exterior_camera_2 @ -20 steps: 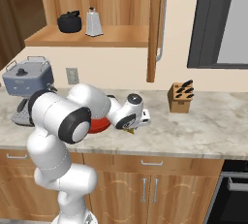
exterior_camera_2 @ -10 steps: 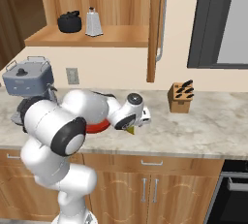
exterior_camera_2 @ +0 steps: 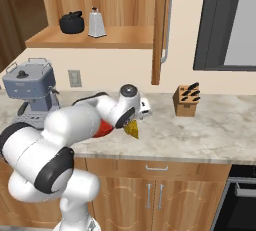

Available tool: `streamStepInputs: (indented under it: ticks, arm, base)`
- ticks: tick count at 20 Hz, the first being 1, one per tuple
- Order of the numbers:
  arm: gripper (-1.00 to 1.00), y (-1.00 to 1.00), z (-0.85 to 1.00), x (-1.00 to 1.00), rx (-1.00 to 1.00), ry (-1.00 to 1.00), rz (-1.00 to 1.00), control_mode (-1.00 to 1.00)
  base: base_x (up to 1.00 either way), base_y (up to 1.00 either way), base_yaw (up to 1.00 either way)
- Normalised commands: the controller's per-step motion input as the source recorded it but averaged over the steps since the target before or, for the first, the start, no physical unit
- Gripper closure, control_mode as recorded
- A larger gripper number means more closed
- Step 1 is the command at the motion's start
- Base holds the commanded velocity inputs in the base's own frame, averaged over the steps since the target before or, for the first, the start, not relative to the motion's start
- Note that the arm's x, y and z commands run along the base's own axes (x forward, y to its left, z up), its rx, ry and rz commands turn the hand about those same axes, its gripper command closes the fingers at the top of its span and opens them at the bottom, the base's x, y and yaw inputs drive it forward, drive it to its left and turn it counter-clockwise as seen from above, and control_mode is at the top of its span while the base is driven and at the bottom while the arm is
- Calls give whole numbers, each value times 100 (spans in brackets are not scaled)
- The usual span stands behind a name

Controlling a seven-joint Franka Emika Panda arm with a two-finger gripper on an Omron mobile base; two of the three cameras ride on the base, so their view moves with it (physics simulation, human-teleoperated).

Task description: Pick the cheese from the fridge and the cheese grater from the cabinet and place them next to the salad bowl.

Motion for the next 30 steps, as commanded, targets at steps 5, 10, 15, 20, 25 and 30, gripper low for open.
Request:
streamStepInputs:
  ticks: [5,10,15,20,25,30]
  arm:
    - [-100,4,81,0,-8,22,-4,-100]
    - [-100,26,45,-30,-5,-1,-11,-100]
    - [-100,38,49,-54,-2,-18,-13,-100]
    - [-100,40,49,-53,0,-24,-9,-100]
    - [-100,22,40,-56,2,-35,-3,-100]
    - [-100,4,70,-55,10,-25,5,-100]
  base:
    - [0,0,0]
    - [0,0,0]
    - [0,0,0]
    - [0,0,0]
    - [0,0,0]
    - [0,0,0]
